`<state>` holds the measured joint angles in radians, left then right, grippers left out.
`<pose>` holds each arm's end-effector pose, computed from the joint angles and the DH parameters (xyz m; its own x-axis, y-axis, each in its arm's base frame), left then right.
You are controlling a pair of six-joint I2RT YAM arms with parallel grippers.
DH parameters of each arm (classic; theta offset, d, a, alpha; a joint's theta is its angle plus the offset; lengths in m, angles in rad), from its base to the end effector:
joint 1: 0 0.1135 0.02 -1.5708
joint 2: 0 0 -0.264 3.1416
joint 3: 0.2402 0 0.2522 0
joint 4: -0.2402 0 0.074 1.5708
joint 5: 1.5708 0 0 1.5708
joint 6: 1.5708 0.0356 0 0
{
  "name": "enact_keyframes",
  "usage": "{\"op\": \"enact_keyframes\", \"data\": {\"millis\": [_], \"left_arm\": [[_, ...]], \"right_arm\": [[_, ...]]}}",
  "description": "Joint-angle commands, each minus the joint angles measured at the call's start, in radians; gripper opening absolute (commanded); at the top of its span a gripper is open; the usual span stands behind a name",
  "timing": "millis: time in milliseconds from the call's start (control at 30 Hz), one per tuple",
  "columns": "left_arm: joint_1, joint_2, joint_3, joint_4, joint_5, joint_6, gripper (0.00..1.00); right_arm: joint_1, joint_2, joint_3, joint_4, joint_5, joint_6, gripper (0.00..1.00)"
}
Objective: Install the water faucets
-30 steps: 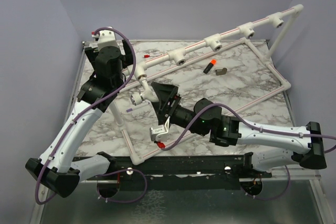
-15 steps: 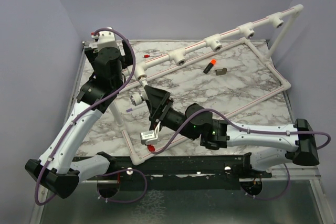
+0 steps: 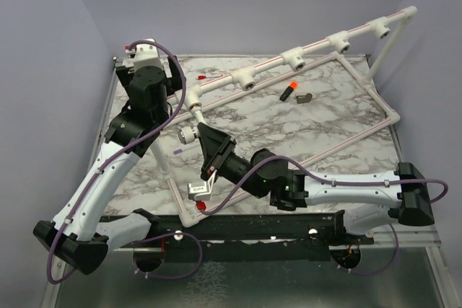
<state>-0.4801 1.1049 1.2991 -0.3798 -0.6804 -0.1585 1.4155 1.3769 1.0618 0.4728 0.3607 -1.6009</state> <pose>0.2144 -0.0864 0.4367 -0.1317 -0.0697 -0.9888 -0.2128 0.9763 -0.0405 0.0629 0.3207 0.3705 0.8693 -0.4935 -0.0257 0.0505 0.1404 -0.9888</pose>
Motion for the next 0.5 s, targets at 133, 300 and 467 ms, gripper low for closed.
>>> {"op": "enact_keyframes", "data": {"millis": [133,300,467], "left_arm": [[-0.014,-0.013,-0.034,-0.082,0.018,0.016,0.99],[-0.018,-0.014,-0.042,-0.076,0.011,0.02,0.99],[-0.026,-0.015,-0.038,-0.074,0.002,0.025,0.99]], "right_arm": [[0.05,0.098,-0.044,0.352,0.159,0.183,0.0],[0.069,0.178,-0.05,0.66,0.274,0.394,0.0],[0.076,0.231,-0.016,0.829,0.388,0.613,0.0]]}}
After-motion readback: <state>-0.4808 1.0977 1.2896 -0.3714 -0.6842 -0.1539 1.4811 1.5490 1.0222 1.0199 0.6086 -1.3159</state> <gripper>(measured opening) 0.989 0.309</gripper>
